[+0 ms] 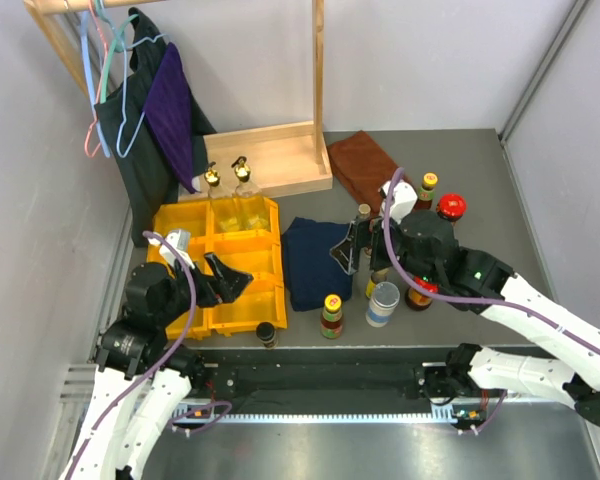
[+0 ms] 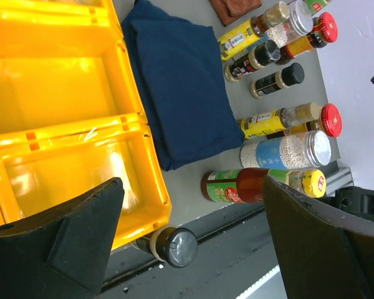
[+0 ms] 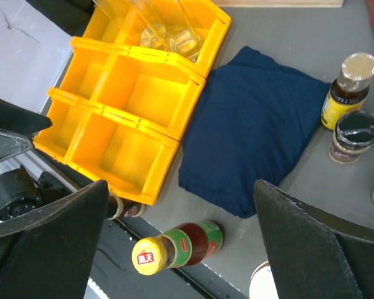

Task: Organize the condiment bottles
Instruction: Pick up the bottle from the center of the board.

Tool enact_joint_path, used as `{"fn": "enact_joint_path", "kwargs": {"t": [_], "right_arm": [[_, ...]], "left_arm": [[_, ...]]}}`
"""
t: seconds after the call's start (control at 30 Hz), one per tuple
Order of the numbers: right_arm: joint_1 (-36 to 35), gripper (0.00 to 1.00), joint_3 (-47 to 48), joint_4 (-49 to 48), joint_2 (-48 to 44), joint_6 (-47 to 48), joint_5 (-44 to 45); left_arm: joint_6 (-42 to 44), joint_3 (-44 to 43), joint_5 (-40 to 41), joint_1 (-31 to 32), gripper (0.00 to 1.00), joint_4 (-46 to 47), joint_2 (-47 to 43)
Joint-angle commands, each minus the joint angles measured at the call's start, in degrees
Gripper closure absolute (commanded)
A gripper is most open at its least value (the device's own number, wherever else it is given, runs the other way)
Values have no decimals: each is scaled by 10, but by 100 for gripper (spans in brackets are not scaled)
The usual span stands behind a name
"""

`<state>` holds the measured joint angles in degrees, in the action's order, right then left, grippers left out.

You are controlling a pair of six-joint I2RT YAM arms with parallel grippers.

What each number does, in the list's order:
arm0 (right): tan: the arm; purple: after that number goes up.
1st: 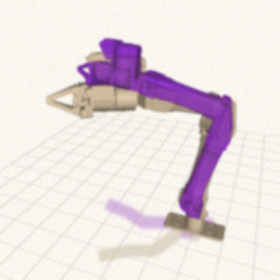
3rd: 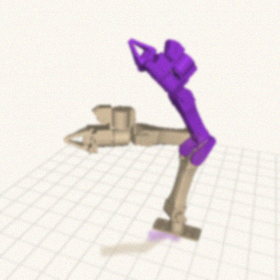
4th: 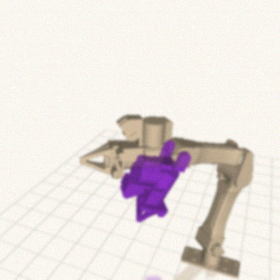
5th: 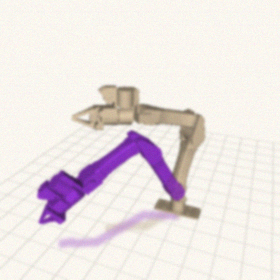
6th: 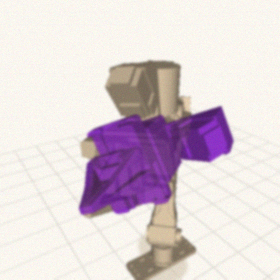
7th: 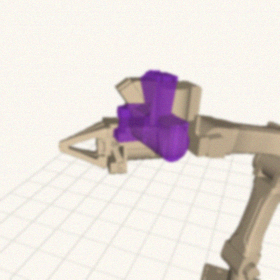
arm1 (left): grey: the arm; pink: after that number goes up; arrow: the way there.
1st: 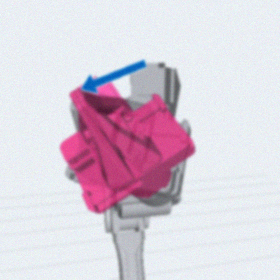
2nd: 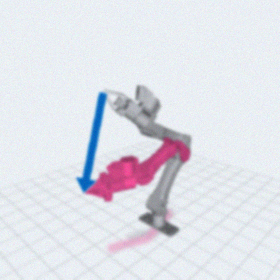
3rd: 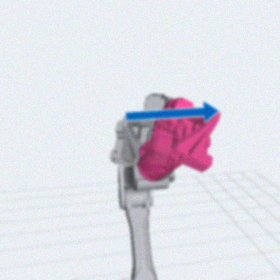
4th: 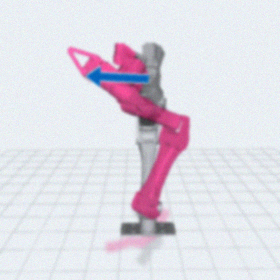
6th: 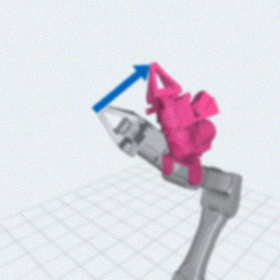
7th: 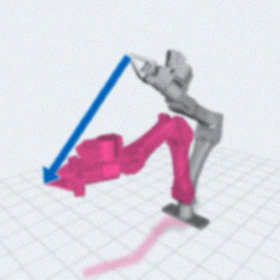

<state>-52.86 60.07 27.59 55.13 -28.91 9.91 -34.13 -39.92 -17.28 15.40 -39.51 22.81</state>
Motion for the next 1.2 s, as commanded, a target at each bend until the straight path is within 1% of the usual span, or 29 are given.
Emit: {"fn": "enact_joint_path", "kwargs": {"t": [0.0,0.13,0.23,0.33,0.4,0.43,0.47,0.5,0.53,0.57,0.6,0.67,0.7,0.77,0.9,0.93,1.0,1.07,1.17], "right_arm": [[-5,1,0,5,-6,-19,-3],[-5,1,-15,-3,-11,-24,-2],[-5,1,-17,-1,-6,-20,-1],[-5,1,-17,-2,3,-18,5],[-5,1,-11,5,10,-17,12],[-5,1,-8,8,10,-18,13],[-5,1,-5,11,10,-17,19],[-5,1,-5,10,10,-18,22],[-5,1,-4,11,11,-17,25],[-5,1,0,13,10,-16,34],[-5,1,2,16,13,-16,39],[-4,1,12,24,16,-14,43],[-5,1,14,26,16,-13,48],[-5,1,20,30,18,-12,56],[-5,1,22,38,17,-11,67],[-5,1,23,40,16,-9,69],[-5,1,22,49,13,-7,76],[-5,1,15,50,9,-5,80],[-4,1,13,47,6,5,89]], "left_arm": [[-35,5,8,-2,5,-12,4],[-52,18,14,-1,7,11,13],[-52,15,17,0,7,27,34],[-44,10,27,8,7,52,74],[-39,1,38,31,7,74,117],[-37,-7,66,45,7,83,134],[-35,-16,89,86,6,95,174],[-27,-40,115,115,6,101,194],[-23,-56,199,147,5,104,217],[-18,-73,235,181,5,103,263],[-7,-108,268,235,3,95,286],[-3,-144,328,263,3,72,339],[3,-171,334,273,3,52,351],[6,-190,346,277,2,39,367],[-10,-195,357,289,3,1,358],[-16,-192,359,292,3,-30,354],[-40,-180,358,303,3,-60,333],[-56,-168,346,316,4,-92,300],[-77,-140,296,325,6,-121,256]]}}
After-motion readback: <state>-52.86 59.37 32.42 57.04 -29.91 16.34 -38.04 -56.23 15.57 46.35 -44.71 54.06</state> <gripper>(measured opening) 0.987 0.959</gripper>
